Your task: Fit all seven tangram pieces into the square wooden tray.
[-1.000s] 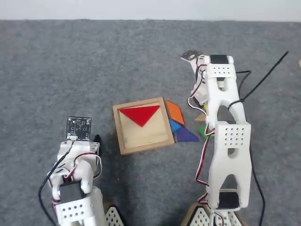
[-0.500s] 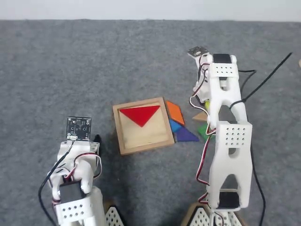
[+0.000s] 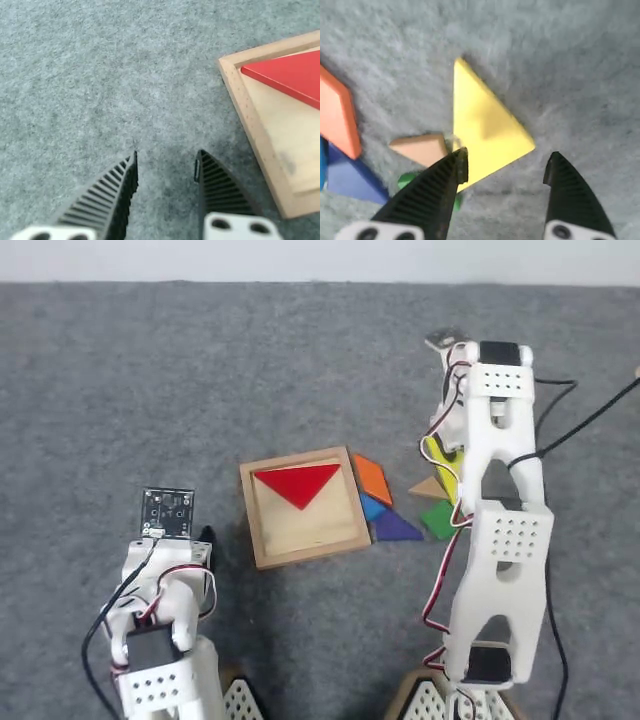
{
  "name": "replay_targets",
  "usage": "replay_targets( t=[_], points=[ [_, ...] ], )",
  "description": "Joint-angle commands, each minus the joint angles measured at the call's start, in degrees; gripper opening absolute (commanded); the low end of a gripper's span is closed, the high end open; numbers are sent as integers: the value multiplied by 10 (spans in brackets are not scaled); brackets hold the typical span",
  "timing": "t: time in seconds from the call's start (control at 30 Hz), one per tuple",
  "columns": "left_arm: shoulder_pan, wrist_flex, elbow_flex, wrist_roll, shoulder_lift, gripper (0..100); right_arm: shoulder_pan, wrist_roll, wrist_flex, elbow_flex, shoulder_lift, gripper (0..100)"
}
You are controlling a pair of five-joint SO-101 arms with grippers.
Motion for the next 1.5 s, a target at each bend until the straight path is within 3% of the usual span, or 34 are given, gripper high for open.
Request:
replay_targets(
  t=[0.0, 0.07, 0.53, 1.07, 1.47],
  points=[
    [1, -13, -5, 5, -7, 191, -2, -9, 17, -9, -12, 340],
    [1, -13, -5, 5, -7, 191, -9, -18, 18, -10, 1, 378],
    [1, -13, -5, 5, -7, 191, -27, -62, 15, -9, 0, 372],
    [1, -13, -5, 5, -7, 191, -38, -87, -25, 29, -134, 372],
    [3, -13, -5, 5, -7, 191, -37, -110, -7, 148, -351, 371]
  ],
)
